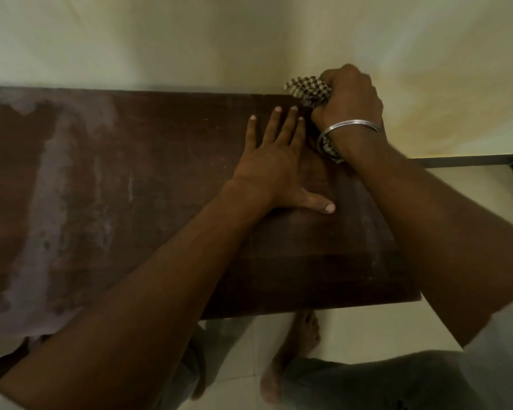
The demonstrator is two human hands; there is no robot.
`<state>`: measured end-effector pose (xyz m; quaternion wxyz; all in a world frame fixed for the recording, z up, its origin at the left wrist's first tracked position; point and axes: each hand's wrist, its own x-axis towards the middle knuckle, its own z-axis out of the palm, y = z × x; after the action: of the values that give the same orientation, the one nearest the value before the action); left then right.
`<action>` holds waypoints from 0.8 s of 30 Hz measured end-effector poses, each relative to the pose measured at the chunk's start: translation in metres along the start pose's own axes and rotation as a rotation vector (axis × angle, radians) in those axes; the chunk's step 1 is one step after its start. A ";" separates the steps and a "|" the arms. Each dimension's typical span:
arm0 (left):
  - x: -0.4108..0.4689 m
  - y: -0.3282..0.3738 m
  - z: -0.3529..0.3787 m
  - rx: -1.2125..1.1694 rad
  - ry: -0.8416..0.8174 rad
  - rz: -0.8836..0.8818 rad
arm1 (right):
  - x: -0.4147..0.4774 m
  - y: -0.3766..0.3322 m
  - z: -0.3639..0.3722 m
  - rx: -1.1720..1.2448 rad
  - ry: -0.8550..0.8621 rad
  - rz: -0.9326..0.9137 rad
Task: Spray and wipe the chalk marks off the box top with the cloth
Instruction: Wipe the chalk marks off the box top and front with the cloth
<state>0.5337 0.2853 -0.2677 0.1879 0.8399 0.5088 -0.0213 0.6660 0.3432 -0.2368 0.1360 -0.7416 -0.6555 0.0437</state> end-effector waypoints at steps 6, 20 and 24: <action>0.012 0.013 0.000 -0.057 0.025 -0.054 | 0.015 -0.016 0.008 0.008 -0.027 -0.003; 0.014 0.031 0.002 -0.057 0.044 -0.097 | 0.000 0.030 -0.005 -0.007 0.057 0.128; 0.018 0.037 0.003 -0.076 0.025 -0.108 | -0.005 0.019 0.002 0.023 -0.007 -0.039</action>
<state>0.5747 0.2840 -0.2631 0.2120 0.8037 0.5559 -0.0013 0.6833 0.3369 -0.2439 0.1430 -0.7269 -0.6697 0.0513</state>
